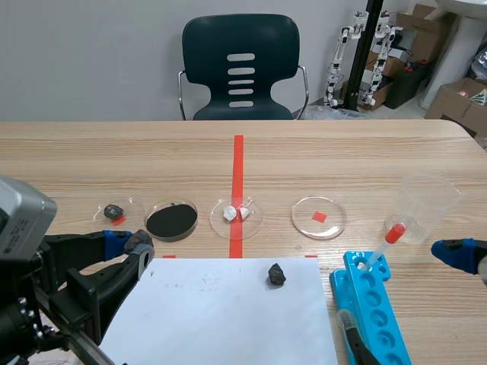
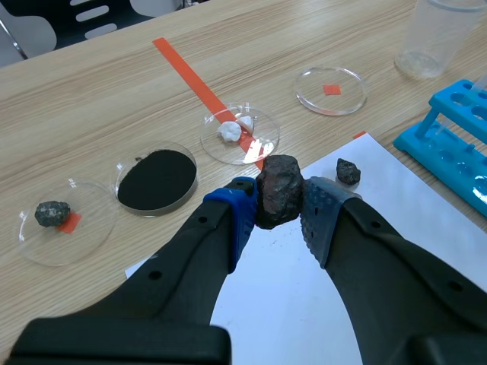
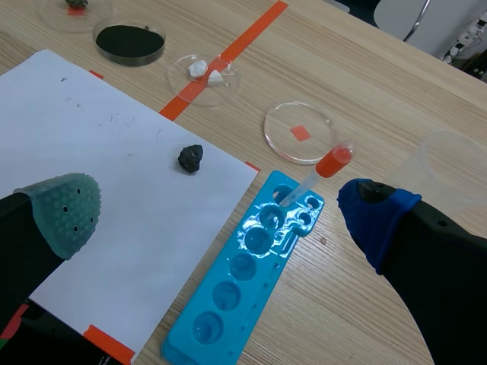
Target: Put the middle mineral back
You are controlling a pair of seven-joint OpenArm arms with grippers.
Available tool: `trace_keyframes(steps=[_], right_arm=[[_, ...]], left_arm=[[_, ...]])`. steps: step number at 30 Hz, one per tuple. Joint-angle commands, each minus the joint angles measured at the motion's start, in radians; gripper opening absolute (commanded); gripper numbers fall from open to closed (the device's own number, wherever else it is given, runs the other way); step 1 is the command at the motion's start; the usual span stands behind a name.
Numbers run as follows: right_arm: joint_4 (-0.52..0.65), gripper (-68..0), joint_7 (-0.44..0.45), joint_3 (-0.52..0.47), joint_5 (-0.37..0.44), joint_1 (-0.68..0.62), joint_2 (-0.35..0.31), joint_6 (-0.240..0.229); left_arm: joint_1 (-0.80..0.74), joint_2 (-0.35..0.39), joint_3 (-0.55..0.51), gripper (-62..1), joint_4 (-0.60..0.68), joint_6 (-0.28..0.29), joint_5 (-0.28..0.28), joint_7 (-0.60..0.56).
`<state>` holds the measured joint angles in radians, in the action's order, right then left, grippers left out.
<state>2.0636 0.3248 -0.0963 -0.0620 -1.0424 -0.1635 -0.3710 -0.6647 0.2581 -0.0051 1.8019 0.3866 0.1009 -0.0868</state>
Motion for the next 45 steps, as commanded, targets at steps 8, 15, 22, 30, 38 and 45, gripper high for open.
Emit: trace_keyframes(steps=[8, 15, 22, 30, 38, 45], right_arm=[[0.002, 0.4, 0.015, -0.003, 0.01, -0.002, -0.008, 0.004], [0.002, 0.4, 0.015, -0.003, 0.01, -0.002, -0.008, 0.004], [0.002, 0.4, 0.015, -0.003, 0.01, -0.002, -0.008, 0.004], [0.002, 0.4, 0.015, -0.003, 0.01, -0.002, -0.008, 0.004], [0.002, 0.4, 0.015, -0.003, 0.01, -0.002, -0.008, 0.004], [0.002, 0.4, 0.015, -0.003, 0.01, -0.002, -0.008, 0.004]], left_arm=[[0.003, 0.008, -0.002, -49.2, 0.014, -0.002, 0.009, -0.018], [0.003, 0.008, -0.002, -49.2, 0.014, -0.002, 0.009, -0.018], [0.003, 0.008, -0.002, -49.2, 0.014, -0.002, 0.009, -0.019], [0.003, 0.009, -0.003, -49.2, 0.014, -0.002, -0.002, 0.022], [0.093, 0.009, 0.002, -49.2, 0.014, 0.0, 0.049, 0.212], [0.219, 0.012, 0.066, -49.2, 0.012, -0.003, 0.118, 0.415]])
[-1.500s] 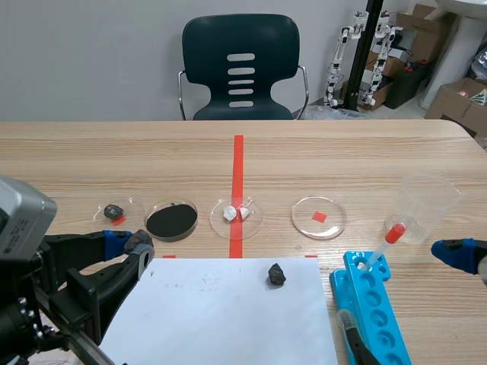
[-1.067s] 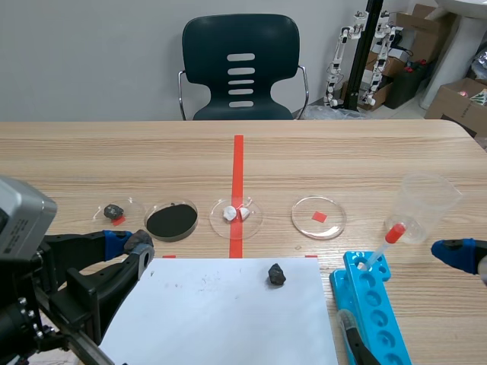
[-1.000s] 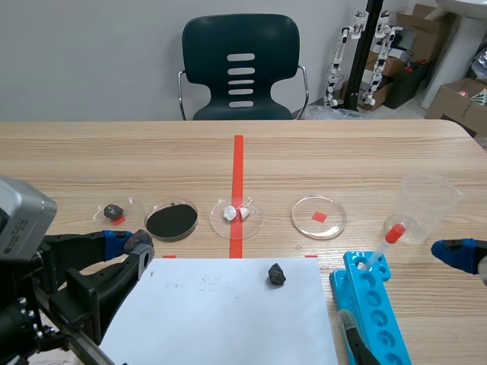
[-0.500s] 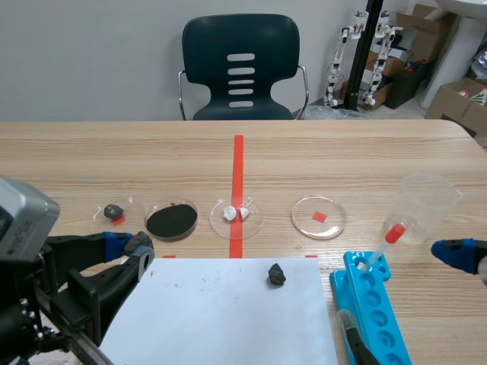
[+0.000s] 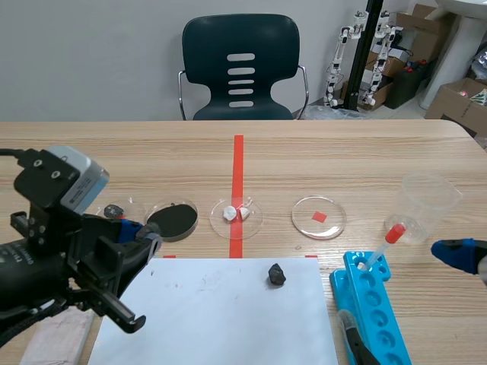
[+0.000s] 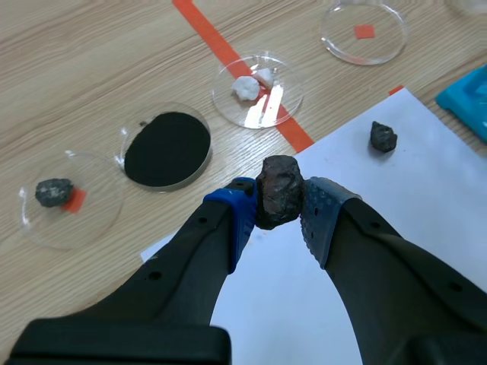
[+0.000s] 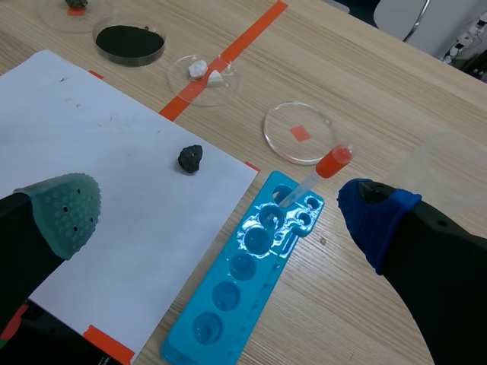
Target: Put the middle mineral back
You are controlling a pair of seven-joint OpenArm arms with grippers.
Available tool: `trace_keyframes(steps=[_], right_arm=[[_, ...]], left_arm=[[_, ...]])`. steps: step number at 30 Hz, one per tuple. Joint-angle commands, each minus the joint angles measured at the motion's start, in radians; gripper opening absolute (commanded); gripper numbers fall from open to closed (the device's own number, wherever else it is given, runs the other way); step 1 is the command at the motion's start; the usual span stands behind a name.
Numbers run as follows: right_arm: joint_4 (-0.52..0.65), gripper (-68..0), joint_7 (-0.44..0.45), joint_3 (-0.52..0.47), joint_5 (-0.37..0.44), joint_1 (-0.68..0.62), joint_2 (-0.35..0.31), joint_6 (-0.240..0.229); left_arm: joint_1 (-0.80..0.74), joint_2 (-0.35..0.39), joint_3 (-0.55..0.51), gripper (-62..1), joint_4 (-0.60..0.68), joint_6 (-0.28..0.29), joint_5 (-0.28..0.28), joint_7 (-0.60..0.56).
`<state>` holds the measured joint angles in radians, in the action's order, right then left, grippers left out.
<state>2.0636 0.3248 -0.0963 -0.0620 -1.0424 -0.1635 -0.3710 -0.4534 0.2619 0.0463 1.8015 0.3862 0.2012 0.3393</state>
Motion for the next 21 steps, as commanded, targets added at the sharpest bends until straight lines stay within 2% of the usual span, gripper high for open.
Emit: trace_keyframes(steps=[1, 4, 6, 8, 13, 17, 21], right_arm=[[0.002, 0.4, 0.015, -0.003, 0.01, -0.002, -0.008, 0.004], [0.002, 0.4, 0.015, -0.003, 0.01, -0.002, -0.008, 0.004], [0.002, 0.4, 0.015, -0.003, 0.01, -0.002, -0.008, 0.004], [0.002, 0.4, 0.015, -0.003, 0.01, -0.002, -0.008, 0.004], [0.002, 0.4, 0.015, -0.003, 0.01, -0.002, -0.008, 0.004], [0.002, 0.4, 0.015, -0.003, 0.01, -0.002, -0.008, 0.004], [0.002, 0.4, 0.015, -0.003, 0.01, -0.002, -0.008, 0.004]], left_arm=[[0.026, 0.014, 0.033, -49.2, 0.012, -0.008, 0.032, 0.013], [0.082, 0.049, 0.11, -49.2, 0.002, -0.066, 0.107, 0.07], [0.126, 0.073, 0.164, -49.2, -0.026, -0.096, 0.169, 0.081], [0.169, 0.082, 0.215, -49.2, -0.065, -0.132, 0.206, 0.081], [0.274, 0.082, 0.319, -49.2, -0.176, -0.245, 0.219, 0.088], [0.351, 0.082, 0.387, -49.2, -0.253, -0.3, 0.226, 0.088], [0.409, 0.06, 0.439, -49.2, -0.317, -0.393, 0.225, 0.089]])
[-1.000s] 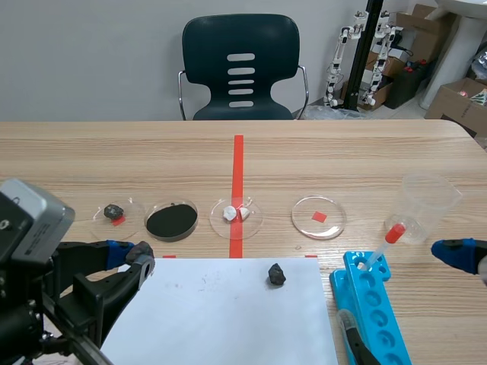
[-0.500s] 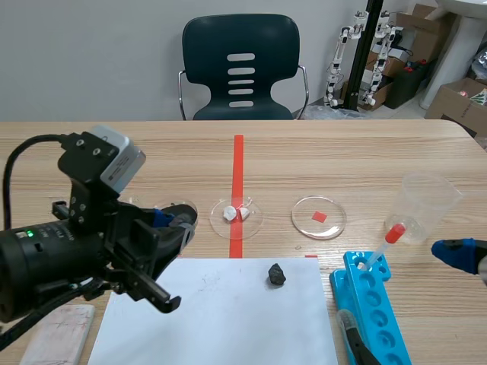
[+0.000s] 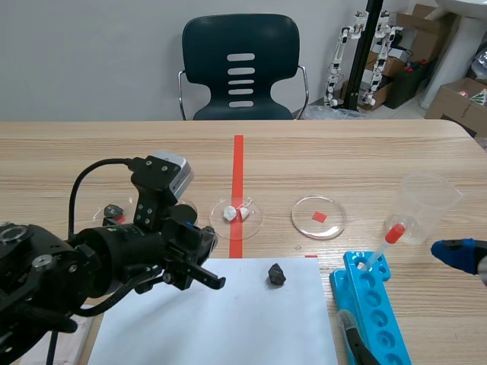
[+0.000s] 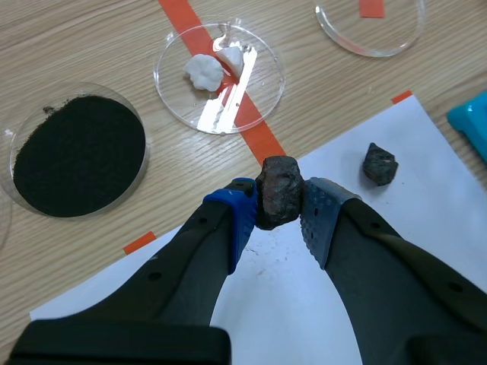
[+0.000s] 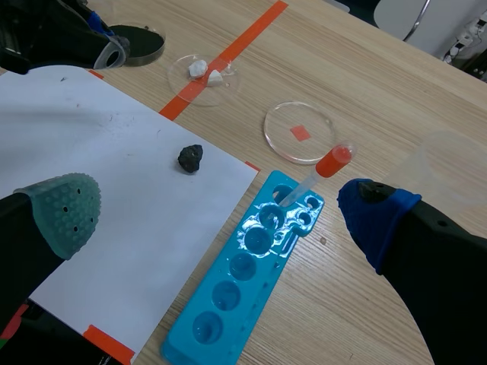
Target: Put the middle mineral back
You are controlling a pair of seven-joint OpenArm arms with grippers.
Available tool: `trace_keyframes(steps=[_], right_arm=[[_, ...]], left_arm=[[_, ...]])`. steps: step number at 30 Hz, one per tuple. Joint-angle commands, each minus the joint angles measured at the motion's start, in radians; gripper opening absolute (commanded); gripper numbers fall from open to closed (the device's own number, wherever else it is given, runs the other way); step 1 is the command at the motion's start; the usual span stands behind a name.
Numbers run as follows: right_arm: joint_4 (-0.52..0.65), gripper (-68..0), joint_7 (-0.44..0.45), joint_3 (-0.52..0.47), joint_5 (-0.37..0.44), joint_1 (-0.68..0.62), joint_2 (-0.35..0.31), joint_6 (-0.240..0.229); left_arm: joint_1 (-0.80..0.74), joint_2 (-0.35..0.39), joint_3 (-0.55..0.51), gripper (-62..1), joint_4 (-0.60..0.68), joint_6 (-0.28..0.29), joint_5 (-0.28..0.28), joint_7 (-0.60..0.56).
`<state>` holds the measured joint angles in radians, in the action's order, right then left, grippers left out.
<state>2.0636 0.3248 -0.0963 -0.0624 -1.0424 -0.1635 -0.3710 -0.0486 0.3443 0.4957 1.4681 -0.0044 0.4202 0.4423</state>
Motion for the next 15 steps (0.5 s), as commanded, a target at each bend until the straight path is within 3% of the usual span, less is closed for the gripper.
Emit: trace_keyframes(steps=[1, 8, 15], right_arm=[[0.002, 0.4, 0.015, -0.003, 0.01, -0.002, -0.008, 0.004], [0.002, 0.4, 0.015, -0.003, 0.01, -0.002, -0.008, 0.004], [0.002, 0.4, 0.015, -0.003, 0.01, -0.002, -0.008, 0.004]], left_arm=[[0.015, -0.034, -0.006, -49.2, 0.001, -0.009, 0.002, -0.013], [0.063, -0.122, -0.006, -49.2, -0.103, -0.01, -0.077, 0.109], [0.069, -0.198, -0.008, -49.2, -0.114, -0.023, -0.151, 0.214]])
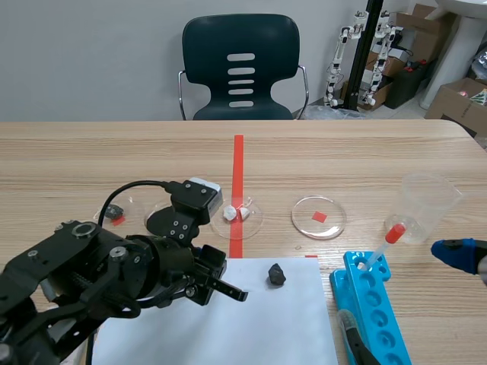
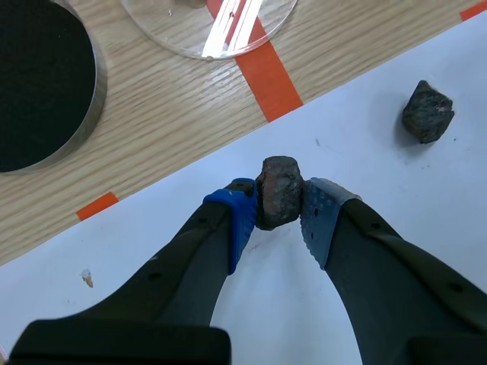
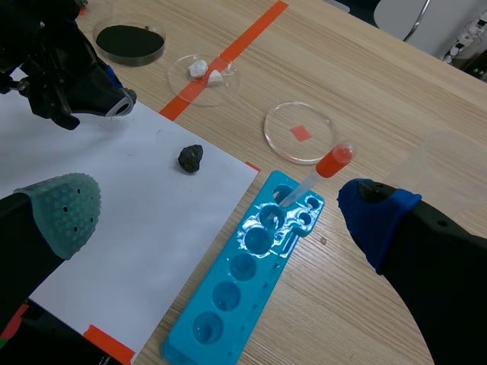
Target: Put the middle mineral back
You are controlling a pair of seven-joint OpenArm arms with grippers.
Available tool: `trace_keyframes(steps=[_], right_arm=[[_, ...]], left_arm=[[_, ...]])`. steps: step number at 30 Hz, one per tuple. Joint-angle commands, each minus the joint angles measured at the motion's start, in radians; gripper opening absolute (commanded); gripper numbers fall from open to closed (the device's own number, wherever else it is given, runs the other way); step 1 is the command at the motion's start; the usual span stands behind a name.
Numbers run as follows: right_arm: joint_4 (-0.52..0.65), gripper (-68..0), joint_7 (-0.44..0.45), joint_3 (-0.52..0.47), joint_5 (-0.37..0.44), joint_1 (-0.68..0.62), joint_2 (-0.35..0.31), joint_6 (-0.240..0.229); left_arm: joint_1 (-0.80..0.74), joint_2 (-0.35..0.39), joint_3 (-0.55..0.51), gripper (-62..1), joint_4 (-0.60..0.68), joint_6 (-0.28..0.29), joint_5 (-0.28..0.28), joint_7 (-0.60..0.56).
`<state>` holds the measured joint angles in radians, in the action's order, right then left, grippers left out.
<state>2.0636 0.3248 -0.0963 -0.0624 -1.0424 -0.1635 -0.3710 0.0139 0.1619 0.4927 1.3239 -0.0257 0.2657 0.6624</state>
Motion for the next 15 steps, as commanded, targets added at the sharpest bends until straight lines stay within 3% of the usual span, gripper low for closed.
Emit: trace_keyframes(steps=[1, 8, 15], right_arm=[[0.002, 0.4, 0.015, -0.003, 0.01, -0.002, -0.008, 0.004], [0.002, 0.4, 0.015, -0.003, 0.01, -0.002, -0.008, 0.004], [0.002, 0.4, 0.015, -0.003, 0.01, -0.002, -0.008, 0.004]], left_arm=[[0.006, -0.022, -0.005, -49.2, 0.03, -0.013, -0.001, 0.003], [0.029, -0.045, -0.005, -49.2, 0.029, -0.148, -0.021, 0.122], [0.073, -0.045, -0.005, -49.2, 0.029, -0.175, -0.02, 0.28]])
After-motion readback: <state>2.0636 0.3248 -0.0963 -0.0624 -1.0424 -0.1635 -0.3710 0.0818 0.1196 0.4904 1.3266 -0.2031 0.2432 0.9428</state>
